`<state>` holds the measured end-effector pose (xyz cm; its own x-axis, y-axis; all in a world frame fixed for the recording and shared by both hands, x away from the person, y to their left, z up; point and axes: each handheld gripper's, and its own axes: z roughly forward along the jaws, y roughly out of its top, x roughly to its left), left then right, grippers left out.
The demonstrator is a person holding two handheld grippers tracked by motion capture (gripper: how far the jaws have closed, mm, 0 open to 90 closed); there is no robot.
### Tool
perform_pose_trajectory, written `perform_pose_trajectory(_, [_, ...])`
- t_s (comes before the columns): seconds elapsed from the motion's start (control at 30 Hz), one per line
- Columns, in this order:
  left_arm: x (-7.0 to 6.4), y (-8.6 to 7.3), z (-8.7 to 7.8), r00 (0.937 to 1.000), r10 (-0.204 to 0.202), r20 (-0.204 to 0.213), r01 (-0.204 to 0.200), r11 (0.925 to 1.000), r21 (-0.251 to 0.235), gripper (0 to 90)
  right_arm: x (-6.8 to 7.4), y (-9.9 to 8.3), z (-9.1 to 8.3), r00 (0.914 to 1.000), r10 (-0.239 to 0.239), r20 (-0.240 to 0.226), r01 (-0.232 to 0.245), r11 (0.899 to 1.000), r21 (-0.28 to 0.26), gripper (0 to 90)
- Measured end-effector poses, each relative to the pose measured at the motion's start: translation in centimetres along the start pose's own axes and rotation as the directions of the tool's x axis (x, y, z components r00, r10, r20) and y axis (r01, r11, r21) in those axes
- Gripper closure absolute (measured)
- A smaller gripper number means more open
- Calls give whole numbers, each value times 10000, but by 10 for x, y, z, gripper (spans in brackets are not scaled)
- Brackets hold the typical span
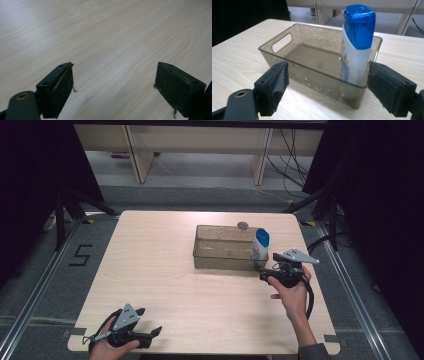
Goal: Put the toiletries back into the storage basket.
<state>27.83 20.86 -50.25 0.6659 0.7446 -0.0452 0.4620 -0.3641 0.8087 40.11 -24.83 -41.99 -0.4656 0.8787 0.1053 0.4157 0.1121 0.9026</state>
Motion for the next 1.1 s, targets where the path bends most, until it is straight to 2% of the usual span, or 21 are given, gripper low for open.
perform_pose_trajectory(0.07, [0, 0, 0, 10000, -2, 54, 2, 10000, 0, 148, 1, 0, -1, 10000, -27, 22, 27, 10000, 37, 183])
perform_pose_trajectory(0.1, [-1, 0, 0, 10000, 25, 47, -25, 10000, 8, 148, 5, -2, -2, 9997, 235, -48, -234, 9997, 37, 180])
perform_pose_trajectory(0.13, [0, 0, 1, 10000, 26, 54, -26, 10000, 5, 148, 5, -2, -3, 9999, 99, -101, -98, 9999, 70, 173])
perform_pose_trajectory(0.17, [-1, 0, 1, 10000, -2, 52, 2, 10000, -6, 148, 7, -4, -4, 9994, 157, -294, -156, 9999, 38, 164])
perform_pose_trajectory(0.27, [0, 0, 0, 10000, 21, 36, -21, 10000, 19, 148, 7, -6, -4, 9995, 67, -318, -65, 10000, 56, 161])
perform_pose_trajectory(0.3, [1, 0, -1, 9999, 121, 28, -122, 9999, 107, 148, 10, -7, -6, 9986, 415, -322, -410, 9990, 159, 160])
perform_pose_trajectory(0.33, [0, 0, 0, 10000, 9, 2, -9, 10000, -1, 148, 7, -9, -6, 9994, 70, -329, -67, 10000, 72, 160])
perform_pose_trajectory(0.37, [0, 0, 0, 10000, 26, -7, -26, 10000, 12, 148, 9, -10, -6, 9989, 276, -374, -270, 9995, 144, 160])
perform_pose_trajectory(0.43, [0, 0, 0, 10000, 58, 14, -58, 10000, -10, 148, 8, -12, -5, 9994, -75, -342, 75, 10000, -14, 160])
perform_pose_trajectory(0.47, [0, 0, 0, 10000, 67, 42, -68, 10000, 35, 148, 12, -13, -7, 9988, 289, -386, -282, 9994, 203, 160])
perform_pose_trajectory(0.5, [-1, 0, 0, 10000, 9, 56, -9, 10000, -9, 148, 10, -14, -6, 9991, -113, -397, 116, 9999, 79, 160])
perform_pose_trajectory(0.7, [0, 0, 0, 10000, 36, 46, -36, 10000, 20, 148, 15, -17, -9, 9981, -3, -617, 14, 9998, 174, 160])
perform_pose_trajectory(0.73, [0, 0, 0, 10000, 62, -19, -62, 10000, 54, 148, 17, -17, -10, 9972, 301, -690, -287, 9993, 221, 160])
perform_pose_trajectory(0.77, [0, 0, 0, 10000, 59, -7, -59, 10000, -36, 148, 15, -18, -10, 9983, -117, -572, 122, 9999, 86, 160])
perform_pose_trajectory(0.83, [0, 0, 0, 10000, 59, -16, -59, 10000, -27, 148, 16, -18, -12, 9973, -113, -728, 120, 9999, 88, 160])
perform_pose_trajectory(0.9, [0, 0, 0, 10000, 57, -22, -57, 10000, -42, 148, 19, -21, -13, 9976, 64, -689, -60, 10000, 63, 160])
perform_pose_trajectory(0.97, [0, 0, 0, 10000, 64, -17, -64, 10000, -28, 148, 18, -22, -13, 9973, -94, -723, 96, 10000, 19, 160])
perform_pose_trajectory(1.0, [0, 0, 0, 10000, 65, -7, -65, 10000, 39, 148, 20, -23, -14, 9970, 134, -767, -129, 9999, 72, 160])
perform_pose_trajectory(1.03, [-1, 0, 0, 10000, 51, -24, -51, 10000, 1, 148, 18, -23, -15, 9968, -116, -786, 123, 9999, 87, 159])
perform_pose_trajectory(1.1, [0, 0, 0, 10000, 68, -15, -68, 10000, -35, 148, 19, -25, -16, 9971, -55, -765, 64, 9999, 118, 159])
